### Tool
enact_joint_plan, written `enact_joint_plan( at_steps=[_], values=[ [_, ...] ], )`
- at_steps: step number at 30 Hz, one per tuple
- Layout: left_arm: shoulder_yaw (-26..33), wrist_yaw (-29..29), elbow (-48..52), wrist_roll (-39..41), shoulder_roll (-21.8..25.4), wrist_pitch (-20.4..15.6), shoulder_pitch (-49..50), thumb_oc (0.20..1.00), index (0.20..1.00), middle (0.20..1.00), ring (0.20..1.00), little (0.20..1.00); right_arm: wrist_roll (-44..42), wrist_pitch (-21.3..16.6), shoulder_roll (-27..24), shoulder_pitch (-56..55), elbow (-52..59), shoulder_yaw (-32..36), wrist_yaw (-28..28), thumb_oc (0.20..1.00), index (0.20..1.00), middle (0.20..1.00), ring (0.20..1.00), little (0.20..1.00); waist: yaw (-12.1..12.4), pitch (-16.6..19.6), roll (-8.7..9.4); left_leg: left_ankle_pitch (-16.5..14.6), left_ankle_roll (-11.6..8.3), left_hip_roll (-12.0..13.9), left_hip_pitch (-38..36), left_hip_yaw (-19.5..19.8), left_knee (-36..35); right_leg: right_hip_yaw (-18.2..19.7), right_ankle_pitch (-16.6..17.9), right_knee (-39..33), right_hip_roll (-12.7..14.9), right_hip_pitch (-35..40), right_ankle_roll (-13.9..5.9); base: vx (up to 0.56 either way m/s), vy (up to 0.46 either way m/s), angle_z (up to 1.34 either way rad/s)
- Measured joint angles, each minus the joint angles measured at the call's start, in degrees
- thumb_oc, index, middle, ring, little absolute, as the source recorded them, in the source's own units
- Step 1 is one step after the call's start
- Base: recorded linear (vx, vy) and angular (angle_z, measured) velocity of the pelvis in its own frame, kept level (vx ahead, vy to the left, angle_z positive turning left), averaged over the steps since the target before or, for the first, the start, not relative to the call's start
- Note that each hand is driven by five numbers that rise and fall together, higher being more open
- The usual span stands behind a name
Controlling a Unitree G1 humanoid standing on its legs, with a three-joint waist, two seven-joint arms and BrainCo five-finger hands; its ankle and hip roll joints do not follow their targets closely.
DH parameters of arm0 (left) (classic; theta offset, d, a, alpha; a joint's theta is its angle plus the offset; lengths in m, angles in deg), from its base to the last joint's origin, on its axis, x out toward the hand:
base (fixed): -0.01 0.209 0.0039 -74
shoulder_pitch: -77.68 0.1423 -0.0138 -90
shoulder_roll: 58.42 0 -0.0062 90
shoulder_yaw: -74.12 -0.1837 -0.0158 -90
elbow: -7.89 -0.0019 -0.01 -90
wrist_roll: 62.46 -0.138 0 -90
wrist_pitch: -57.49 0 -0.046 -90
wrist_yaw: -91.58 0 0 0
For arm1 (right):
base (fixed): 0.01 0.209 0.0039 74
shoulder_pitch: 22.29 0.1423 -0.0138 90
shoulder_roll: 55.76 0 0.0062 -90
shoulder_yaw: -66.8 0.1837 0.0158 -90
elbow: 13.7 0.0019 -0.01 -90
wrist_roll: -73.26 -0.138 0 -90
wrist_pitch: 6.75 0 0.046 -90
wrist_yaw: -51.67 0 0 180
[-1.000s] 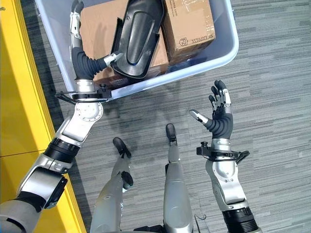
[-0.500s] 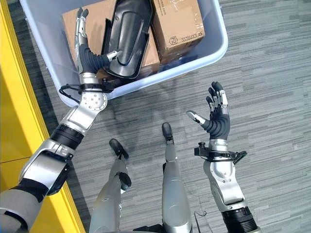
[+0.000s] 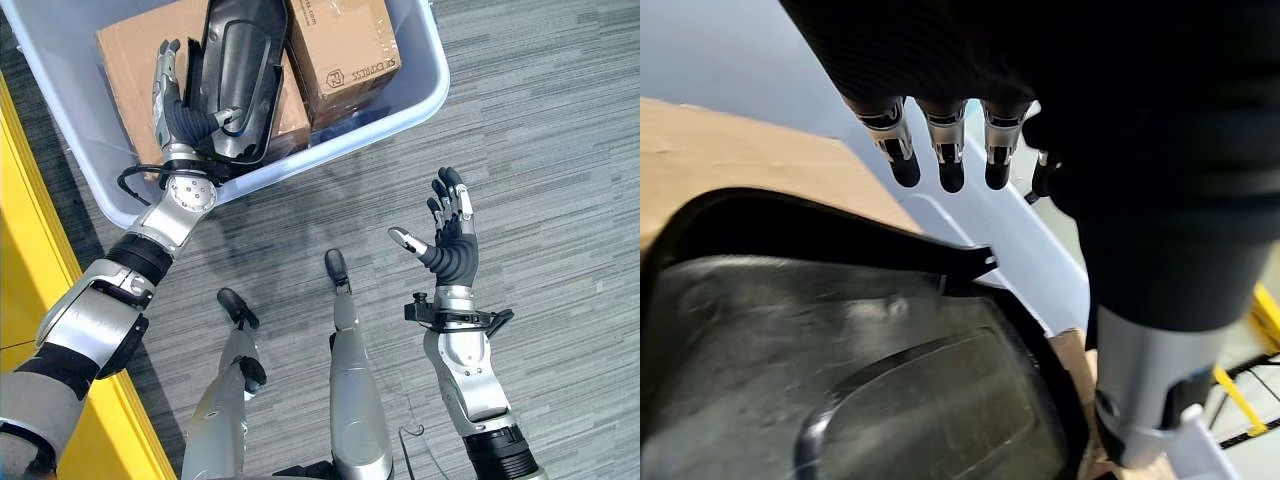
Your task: Move parts from the plastic box to the shelf.
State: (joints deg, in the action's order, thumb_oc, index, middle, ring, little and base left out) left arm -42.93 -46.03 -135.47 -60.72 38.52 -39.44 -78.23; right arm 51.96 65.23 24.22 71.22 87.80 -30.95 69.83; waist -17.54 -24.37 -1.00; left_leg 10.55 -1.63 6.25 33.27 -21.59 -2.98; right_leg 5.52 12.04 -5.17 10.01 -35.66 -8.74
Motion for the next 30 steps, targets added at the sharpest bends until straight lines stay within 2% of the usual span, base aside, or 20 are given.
enact_joint_plan(
  at_steps=[4, 19, 22, 26, 30],
  values=[
    [0.0, -0.1, -5.3, 2.2, 0.1, 0.0, -1.4, 1.000, 1.000, 1.000, 1.000, 1.000, -0.5, -0.6, 0.0, -0.2, 0.0, -1.0, 0.0, 1.000, 1.000, 1.000, 1.000, 1.000, -0.8, 0.4, 0.78, 0.0, -0.02, 0.0, 1.1, 0.0, 0.2, 0.2, 0.1, 0.0, 0.0, -1.2, 0.07, 0.00, 0.000, 0.00],
    [0.0, -2.5, -11.7, 5.3, 0.8, 0.8, -5.2, 1.000, 1.000, 1.000, 1.000, 1.000, -2.2, -1.2, 0.0, -1.2, 0.5, -1.7, -0.2, 1.000, 1.000, 1.000, 1.000, 1.000, -1.1, 0.6, 1.09, -0.1, -0.14, 0.0, 2.3, -1.4, 0.3, 1.7, 0.2, 0.6, -0.2, -3.6, 0.00, 0.00, 0.001, -0.03],
    [-0.9, -3.4, -13.5, 5.6, 1.0, 1.5, -6.9, 0.200, 0.200, 0.200, 0.200, 0.200, -2.3, -1.2, 0.0, -1.2, 0.5, -1.9, -0.3, 1.000, 1.000, 1.000, 1.000, 1.000, -1.4, 0.6, 1.09, -0.1, -0.14, 0.0, 3.1, -1.5, 0.6, 1.8, 0.3, 1.0, -0.4, -4.5, 0.02, 0.00, 0.002, -0.01],
    [-2.0, -3.8, -13.8, 5.7, 3.3, 1.6, -7.4, 0.200, 0.200, 0.200, 0.200, 0.200, -2.3, -1.2, 0.0, -1.2, 0.6, -1.9, -0.8, 1.000, 1.000, 1.000, 1.000, 1.000, -1.4, 0.6, 1.10, -0.3, -0.31, 0.3, 3.5, -1.9, 1.3, 2.4, 0.3, 1.7, -0.7, -5.3, 0.05, 0.01, -0.004, -0.03],
    [-1.7, -4.1, -14.9, 6.3, 3.5, 1.9, -7.3, 0.200, 0.200, 0.200, 0.200, 0.200, -2.3, -1.2, 0.0, -1.2, 0.5, -1.9, -1.4, 1.000, 1.000, 1.000, 1.000, 1.000, -1.4, 0.6, 1.11, -0.3, -0.38, 0.5, 3.6, -2.8, 1.3, 3.2, 0.4, 1.8, -0.9, -5.9, 0.19, 0.01, -0.013, -0.09]
  ],
)
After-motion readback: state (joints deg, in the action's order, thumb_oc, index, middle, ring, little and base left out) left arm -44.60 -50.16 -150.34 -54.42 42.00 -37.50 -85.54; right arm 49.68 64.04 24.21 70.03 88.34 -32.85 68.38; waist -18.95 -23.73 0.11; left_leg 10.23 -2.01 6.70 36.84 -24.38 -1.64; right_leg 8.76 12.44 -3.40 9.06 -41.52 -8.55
